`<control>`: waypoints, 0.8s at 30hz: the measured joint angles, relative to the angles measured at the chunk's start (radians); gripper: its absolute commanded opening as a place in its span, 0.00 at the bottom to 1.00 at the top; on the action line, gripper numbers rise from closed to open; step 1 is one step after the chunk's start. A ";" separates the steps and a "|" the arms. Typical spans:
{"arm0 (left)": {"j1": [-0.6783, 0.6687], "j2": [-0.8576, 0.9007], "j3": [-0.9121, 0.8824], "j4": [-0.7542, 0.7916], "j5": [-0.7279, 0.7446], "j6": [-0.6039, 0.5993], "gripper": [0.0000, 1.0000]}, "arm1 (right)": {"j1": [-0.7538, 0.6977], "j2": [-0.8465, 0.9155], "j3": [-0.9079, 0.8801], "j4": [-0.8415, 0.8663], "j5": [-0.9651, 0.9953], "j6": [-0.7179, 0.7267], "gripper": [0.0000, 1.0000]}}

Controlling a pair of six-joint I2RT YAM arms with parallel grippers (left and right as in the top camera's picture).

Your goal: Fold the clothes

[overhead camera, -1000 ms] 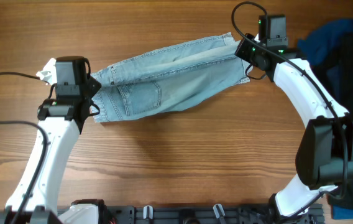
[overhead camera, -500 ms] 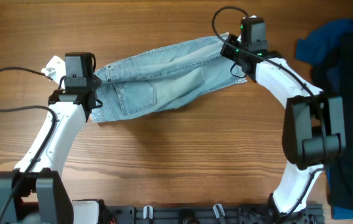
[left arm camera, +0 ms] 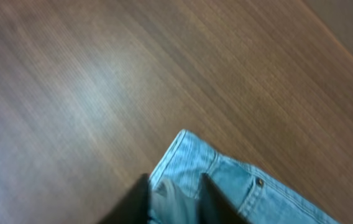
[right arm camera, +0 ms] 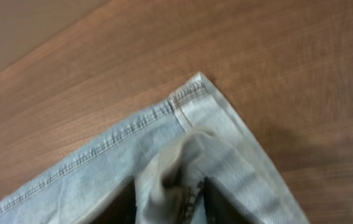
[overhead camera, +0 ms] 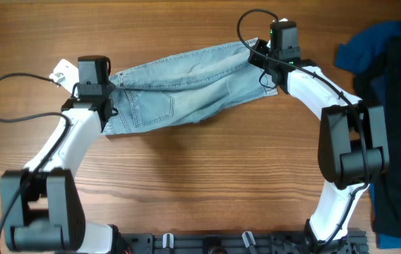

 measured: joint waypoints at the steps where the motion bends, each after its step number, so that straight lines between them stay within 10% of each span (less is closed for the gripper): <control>1: 0.000 0.018 0.000 0.029 -0.003 0.003 0.70 | 0.000 0.000 0.000 0.021 0.000 -0.006 0.78; 7: 0.002 0.024 0.056 0.057 -0.010 0.137 0.87 | -0.002 -0.005 0.005 0.098 -0.039 -0.137 0.90; 9: 0.003 -0.011 0.101 0.005 -0.008 0.166 0.73 | -0.003 -0.028 0.005 0.018 -0.053 -0.189 0.66; 10: 0.003 -0.051 0.122 -0.021 0.013 0.180 0.54 | -0.003 -0.055 0.005 -0.039 -0.059 -0.219 0.34; 12: 0.003 -0.120 0.141 -0.056 0.066 0.191 0.34 | -0.003 -0.115 0.009 -0.158 -0.069 -0.252 0.04; 15: 0.003 -0.168 0.159 -0.133 0.209 0.203 0.16 | -0.003 -0.184 0.013 -0.307 -0.121 -0.278 0.04; 24: 0.003 0.061 0.151 -0.385 0.475 0.214 0.04 | -0.003 -0.149 -0.028 -0.410 -0.312 -0.346 0.04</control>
